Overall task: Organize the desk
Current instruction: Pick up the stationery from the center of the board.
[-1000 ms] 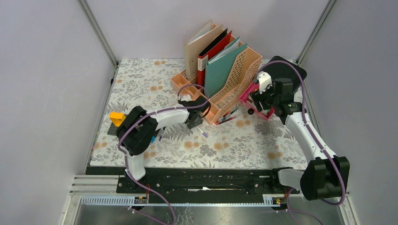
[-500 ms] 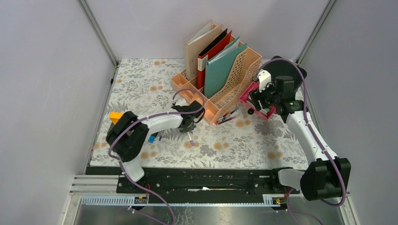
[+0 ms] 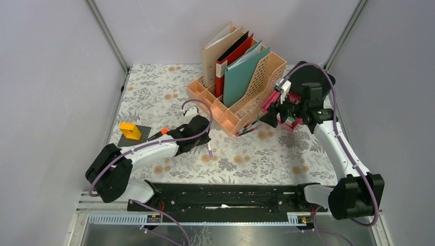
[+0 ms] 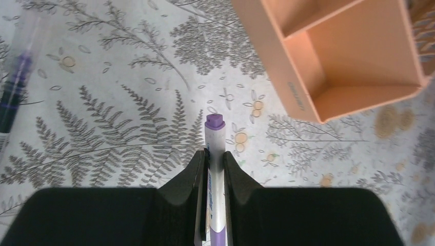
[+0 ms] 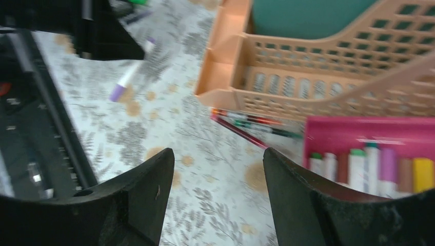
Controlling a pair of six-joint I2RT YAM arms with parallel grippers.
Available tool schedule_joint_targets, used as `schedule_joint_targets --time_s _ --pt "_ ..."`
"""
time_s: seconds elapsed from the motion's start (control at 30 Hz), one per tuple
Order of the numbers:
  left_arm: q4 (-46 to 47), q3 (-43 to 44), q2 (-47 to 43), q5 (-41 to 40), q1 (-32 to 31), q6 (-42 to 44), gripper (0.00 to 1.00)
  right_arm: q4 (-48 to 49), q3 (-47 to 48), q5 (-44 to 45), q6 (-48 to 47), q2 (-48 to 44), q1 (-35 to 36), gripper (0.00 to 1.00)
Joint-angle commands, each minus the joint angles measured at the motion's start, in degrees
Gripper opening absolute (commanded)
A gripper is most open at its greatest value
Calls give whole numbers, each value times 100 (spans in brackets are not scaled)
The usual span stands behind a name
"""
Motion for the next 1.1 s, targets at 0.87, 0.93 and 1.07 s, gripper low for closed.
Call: schedule_joint_targets --time_s 0.87,0.93,1.07 --pt "5494 -1948 -1497 1832 22 524 0 2478 -776 -2458 2559 680 1063 73" --pt "5647 -1949 -1443 1897 16 485 0 2595 -807 -2455 2677 759 1154 73" --pt "5917 -1939 -1320 1942 13 423 0 2783 -862 -2441 2864 907 1323 74"
